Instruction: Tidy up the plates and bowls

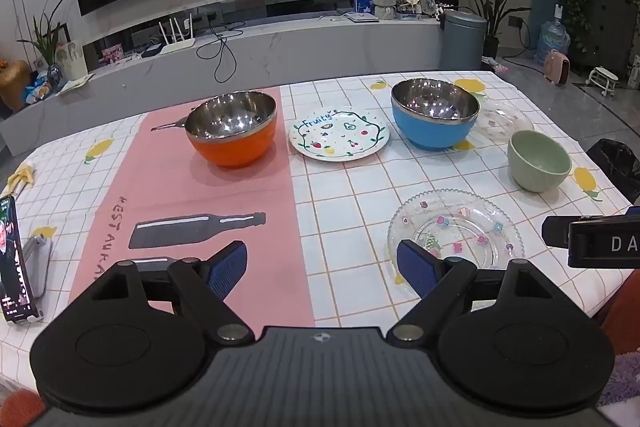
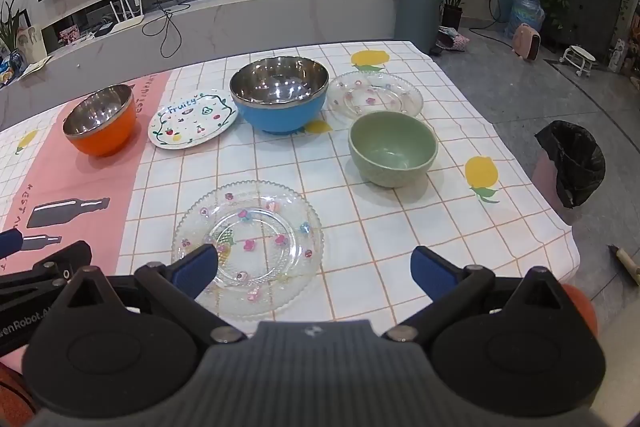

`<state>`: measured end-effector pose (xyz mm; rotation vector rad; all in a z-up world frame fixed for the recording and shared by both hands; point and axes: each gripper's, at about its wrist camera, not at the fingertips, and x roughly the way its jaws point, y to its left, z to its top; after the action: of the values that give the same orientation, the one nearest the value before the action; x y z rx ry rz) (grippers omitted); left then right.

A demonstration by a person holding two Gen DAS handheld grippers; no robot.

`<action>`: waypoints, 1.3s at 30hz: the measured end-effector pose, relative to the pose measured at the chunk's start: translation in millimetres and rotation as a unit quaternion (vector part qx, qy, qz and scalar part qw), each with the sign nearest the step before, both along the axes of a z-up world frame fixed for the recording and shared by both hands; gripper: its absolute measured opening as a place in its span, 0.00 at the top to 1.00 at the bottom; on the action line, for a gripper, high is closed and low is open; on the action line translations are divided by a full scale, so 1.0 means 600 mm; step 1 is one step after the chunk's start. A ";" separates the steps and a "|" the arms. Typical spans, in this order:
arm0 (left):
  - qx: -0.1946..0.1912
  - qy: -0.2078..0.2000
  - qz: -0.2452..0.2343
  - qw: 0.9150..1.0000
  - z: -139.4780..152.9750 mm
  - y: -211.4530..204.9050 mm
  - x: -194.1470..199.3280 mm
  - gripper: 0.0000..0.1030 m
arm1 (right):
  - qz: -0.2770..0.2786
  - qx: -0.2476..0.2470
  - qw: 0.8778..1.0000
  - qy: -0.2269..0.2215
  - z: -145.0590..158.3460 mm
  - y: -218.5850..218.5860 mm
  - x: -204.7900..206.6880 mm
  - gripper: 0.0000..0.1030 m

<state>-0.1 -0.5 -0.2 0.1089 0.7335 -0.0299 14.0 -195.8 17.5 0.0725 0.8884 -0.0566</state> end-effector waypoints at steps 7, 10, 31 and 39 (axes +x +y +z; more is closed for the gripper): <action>-0.001 0.005 0.003 1.000 -0.007 -0.005 -0.001 0.03 | -0.003 0.000 1.000 0.002 0.001 0.000 -0.001 0.03; -0.011 0.010 0.005 1.000 -0.005 0.003 0.004 0.03 | -0.002 0.000 1.000 0.000 0.003 0.005 -0.001 0.03; -0.024 0.005 -0.004 1.000 -0.002 0.000 0.001 0.03 | -0.004 0.002 1.000 0.004 -0.002 -0.004 -0.002 0.02; -0.030 0.002 -0.009 1.000 0.000 -0.001 -0.001 0.04 | -0.008 0.001 1.000 0.004 -0.002 -0.007 -0.004 0.02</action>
<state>-0.4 -1.1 -0.4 0.0580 0.7361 -0.0689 11.6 -200.1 16.4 0.0807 0.8956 -0.0706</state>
